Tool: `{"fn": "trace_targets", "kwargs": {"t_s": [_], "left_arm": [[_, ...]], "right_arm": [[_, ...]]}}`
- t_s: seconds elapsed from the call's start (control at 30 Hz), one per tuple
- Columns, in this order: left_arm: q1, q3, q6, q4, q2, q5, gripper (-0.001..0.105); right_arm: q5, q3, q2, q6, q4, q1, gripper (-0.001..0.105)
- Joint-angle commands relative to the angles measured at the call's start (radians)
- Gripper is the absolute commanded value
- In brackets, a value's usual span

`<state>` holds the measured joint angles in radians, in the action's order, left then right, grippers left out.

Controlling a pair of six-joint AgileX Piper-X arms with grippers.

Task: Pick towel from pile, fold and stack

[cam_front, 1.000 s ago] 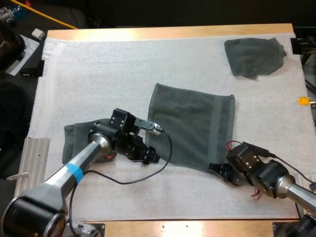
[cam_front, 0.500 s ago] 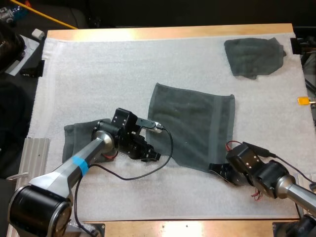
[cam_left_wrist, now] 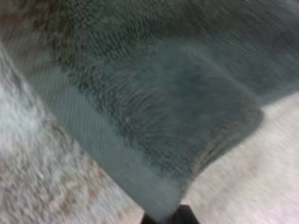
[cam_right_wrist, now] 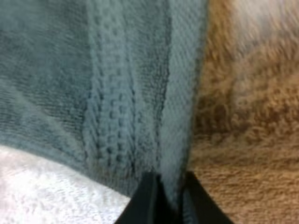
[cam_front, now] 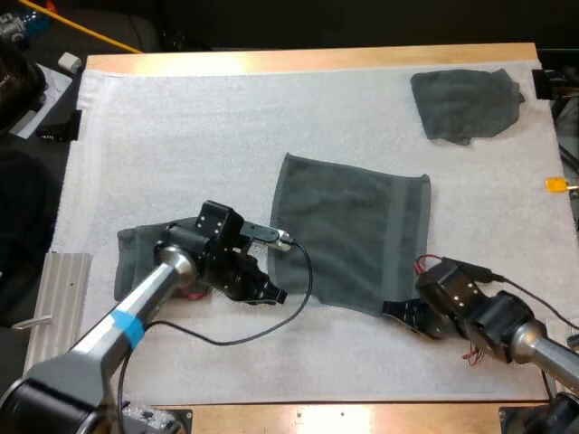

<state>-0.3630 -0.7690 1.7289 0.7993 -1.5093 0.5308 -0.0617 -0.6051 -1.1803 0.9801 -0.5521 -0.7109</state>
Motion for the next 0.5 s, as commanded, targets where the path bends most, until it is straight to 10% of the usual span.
{"fn": "trace_targets", "kwargs": {"t_s": [0.0,0.47], "left_arm": [[-0.005,0.001,-0.028,0.082,0.062,0.010,0.000],[-0.162,0.006,-0.067,0.356,0.330,0.033,0.000]], "right_arm": [[0.012,-0.028,0.034,0.051,-0.066,-0.002,0.000],[0.018,-0.156,0.236,0.161,-0.401,-0.065,0.000]]}}
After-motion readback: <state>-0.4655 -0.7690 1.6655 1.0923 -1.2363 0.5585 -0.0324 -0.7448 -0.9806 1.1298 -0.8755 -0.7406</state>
